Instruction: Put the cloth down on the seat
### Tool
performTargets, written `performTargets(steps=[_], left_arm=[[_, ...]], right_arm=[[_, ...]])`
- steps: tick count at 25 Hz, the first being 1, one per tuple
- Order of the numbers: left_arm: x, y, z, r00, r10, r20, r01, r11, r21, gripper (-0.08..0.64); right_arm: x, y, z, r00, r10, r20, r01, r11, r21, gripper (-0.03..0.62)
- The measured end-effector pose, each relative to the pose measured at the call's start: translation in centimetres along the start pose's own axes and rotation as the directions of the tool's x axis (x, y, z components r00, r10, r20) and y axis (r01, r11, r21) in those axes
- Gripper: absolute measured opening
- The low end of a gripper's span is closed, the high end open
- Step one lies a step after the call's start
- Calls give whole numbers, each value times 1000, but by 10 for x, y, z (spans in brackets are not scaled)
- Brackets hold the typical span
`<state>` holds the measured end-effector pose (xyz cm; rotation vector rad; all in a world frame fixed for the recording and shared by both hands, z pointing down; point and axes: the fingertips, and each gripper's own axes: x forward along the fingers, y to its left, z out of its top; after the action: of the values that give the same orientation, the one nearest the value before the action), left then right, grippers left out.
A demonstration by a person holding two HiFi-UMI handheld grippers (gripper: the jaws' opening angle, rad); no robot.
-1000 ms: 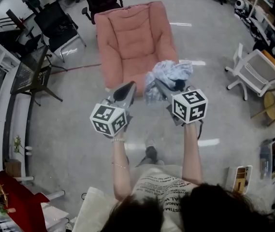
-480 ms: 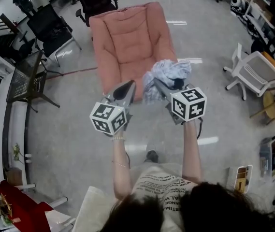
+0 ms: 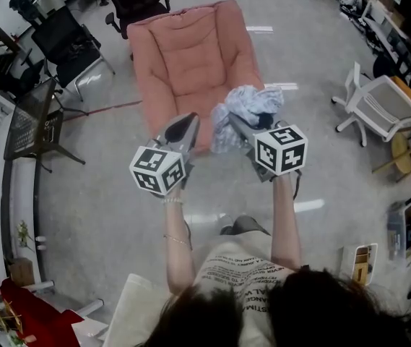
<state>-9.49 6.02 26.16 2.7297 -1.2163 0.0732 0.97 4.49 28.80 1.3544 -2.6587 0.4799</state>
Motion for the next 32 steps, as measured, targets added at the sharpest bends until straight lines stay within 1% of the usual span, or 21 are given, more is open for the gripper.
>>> performTargets(steps=[7, 10, 13, 17, 22, 26, 32], left_arm=[[17, 15, -5, 1000, -3, -7, 3, 1000, -23, -2], [28, 28, -5, 1000, 7, -2, -7, 999, -35, -2], [44, 43, -2, 1000, 16, 2, -15, 999, -34, -2], [66, 67, 2, 1000, 28, -9, -29, 999, -41, -2], [103, 92, 6, 999, 42, -13, -42, 998, -52, -2], [128, 111, 3, 998, 50, -23, -51, 996, -72, -2], [156, 142, -7, 995, 74, -60, -79, 992, -96, -2]], right_arm=[[18, -16, 5, 1000, -5, -19, 5, 1000, 0, 219], [33, -23, 7, 999, 7, -34, -7, 1000, -11, 219], [52, -36, 14, 999, 24, -39, -24, 1000, -9, 219], [79, -57, 25, 998, 25, -60, -26, 1000, -3, 219], [113, -86, 42, 997, 45, -68, -45, 999, -8, 219], [141, -102, 46, 994, 64, -93, -65, 998, -5, 219], [182, -124, 47, 987, 98, -126, -97, 995, 13, 219]])
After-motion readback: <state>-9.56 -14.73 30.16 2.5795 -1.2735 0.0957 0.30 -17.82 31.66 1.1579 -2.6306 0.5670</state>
